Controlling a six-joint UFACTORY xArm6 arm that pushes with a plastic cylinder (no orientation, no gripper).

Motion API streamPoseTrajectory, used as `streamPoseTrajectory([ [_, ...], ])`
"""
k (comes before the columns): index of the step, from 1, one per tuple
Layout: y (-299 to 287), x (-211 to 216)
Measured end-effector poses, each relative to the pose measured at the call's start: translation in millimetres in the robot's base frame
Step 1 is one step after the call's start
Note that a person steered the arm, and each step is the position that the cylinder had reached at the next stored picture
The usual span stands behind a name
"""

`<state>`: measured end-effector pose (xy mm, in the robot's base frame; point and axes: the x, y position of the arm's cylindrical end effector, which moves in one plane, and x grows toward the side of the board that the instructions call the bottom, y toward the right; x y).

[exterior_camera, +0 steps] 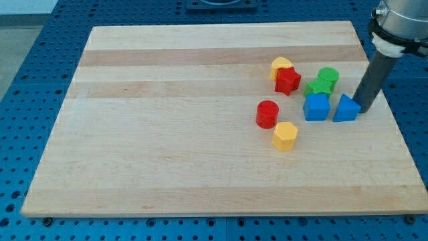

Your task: Move the blue cube close bottom right to the green star

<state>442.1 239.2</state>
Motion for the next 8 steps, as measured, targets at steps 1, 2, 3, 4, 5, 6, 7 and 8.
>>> streamPoseTrajectory([
  [1, -4, 0],
  [2, -7, 0],
  [3, -7, 0],
  [4, 3, 0],
  [5, 68, 8],
  [6, 93, 29],
  [7, 91, 65],
  [8, 54, 66],
])
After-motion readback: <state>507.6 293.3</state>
